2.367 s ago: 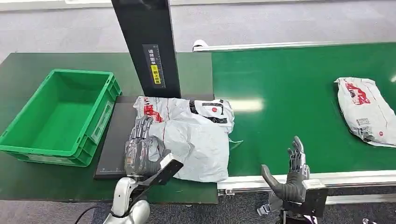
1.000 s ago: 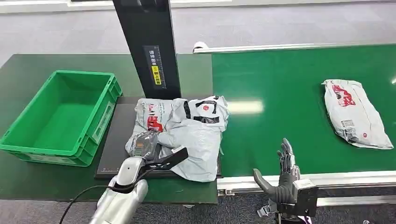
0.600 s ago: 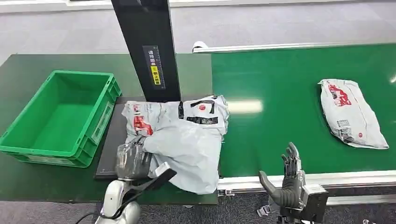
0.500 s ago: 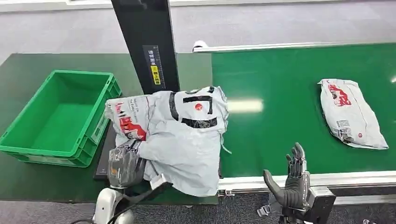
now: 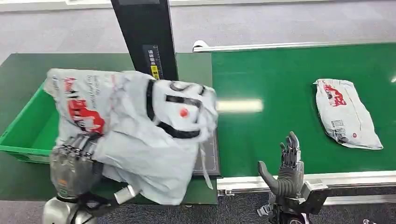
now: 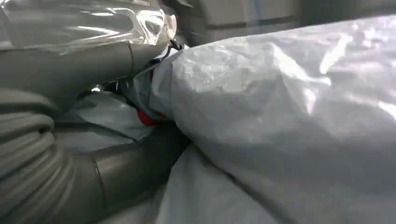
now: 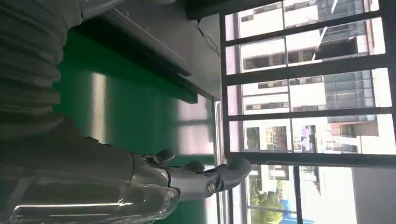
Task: Moved the parcel from conveyor to table for the left to box.
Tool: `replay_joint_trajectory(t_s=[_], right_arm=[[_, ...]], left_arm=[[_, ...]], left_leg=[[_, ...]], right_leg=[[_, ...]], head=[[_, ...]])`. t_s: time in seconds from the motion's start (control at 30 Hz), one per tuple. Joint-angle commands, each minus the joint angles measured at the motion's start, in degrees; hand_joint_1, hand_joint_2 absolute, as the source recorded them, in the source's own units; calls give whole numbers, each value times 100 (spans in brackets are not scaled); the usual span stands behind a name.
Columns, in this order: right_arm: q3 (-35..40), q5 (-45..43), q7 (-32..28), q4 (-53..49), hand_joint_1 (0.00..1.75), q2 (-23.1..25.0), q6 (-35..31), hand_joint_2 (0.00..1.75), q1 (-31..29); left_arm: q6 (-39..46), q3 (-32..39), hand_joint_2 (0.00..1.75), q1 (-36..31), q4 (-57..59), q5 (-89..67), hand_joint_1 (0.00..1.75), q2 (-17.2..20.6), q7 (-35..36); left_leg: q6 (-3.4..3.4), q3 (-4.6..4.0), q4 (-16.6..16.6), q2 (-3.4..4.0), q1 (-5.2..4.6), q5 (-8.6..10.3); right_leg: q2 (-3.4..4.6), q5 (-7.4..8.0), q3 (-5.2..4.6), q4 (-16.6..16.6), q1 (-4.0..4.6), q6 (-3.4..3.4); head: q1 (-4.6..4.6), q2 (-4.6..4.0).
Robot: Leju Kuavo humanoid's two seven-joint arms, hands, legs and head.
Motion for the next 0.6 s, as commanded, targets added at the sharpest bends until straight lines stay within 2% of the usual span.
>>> replay_joint_trajectory(t_s=[0.03,0.07,0.1,0.13,0.2,0.37,0.4,0.47,0.6], right_arm=[[557,96,-82,390,0,-109,-149,175,-133],[585,88,-78,399,0,-115,-159,175,-104],[624,71,-97,436,0,-131,-194,175,-89],[638,7,-114,503,0,-126,-230,175,-102],[669,-4,-115,574,0,-126,-238,175,-156],[695,92,-51,405,0,-90,-189,175,-143],[694,107,-40,390,0,-83,-183,175,-151],[691,142,-10,389,0,-77,-137,175,-170],[657,152,-25,399,0,-89,-46,175,-216]], left_arm=[[206,1785,175,-1281,2117,-321,175,1729,2245],[206,1715,175,-1482,2751,-293,175,2089,2663],[-176,1509,175,-1827,3439,-439,175,2595,3267],[-312,1397,175,-2397,4307,-104,175,3065,3606],[-304,1211,175,-3147,5410,-83,175,3531,3787],[-1063,949,175,-4588,7110,-434,175,3968,4618],[-1100,913,175,-4701,7196,-464,175,4006,4641],[-1396,863,175,-4889,7510,-575,175,4130,4868],[-2120,733,175,-5263,7884,-660,175,4354,4787]], left_leg=[[-5,18,-21,11,1,10],[-6,20,-19,-4,-3,10],[-8,20,-26,-3,1,17],[-12,23,-29,-15,4,23],[-15,9,-22,-34,9,30],[-28,-7,-3,-18,21,31],[-26,-17,-2,-35,22,39],[-26,-8,1,-10,22,30],[-27,-7,0,10,21,27]], right_leg=[[12,9,6,-11,2,-10],[-3,2,11,-6,-2,-6],[-2,8,11,-13,2,-9],[-14,5,17,-13,4,-13],[-33,5,9,-8,9,-16],[-16,14,-11,5,21,-28],[-33,16,-14,5,22,-28],[-10,14,-13,8,21,-27],[11,17,-15,8,20,-29]], head=[[-4,2],[-2,0],[0,0],[0,0],[2,0],[-2,0],[2,2],[0,0],[2,0]])
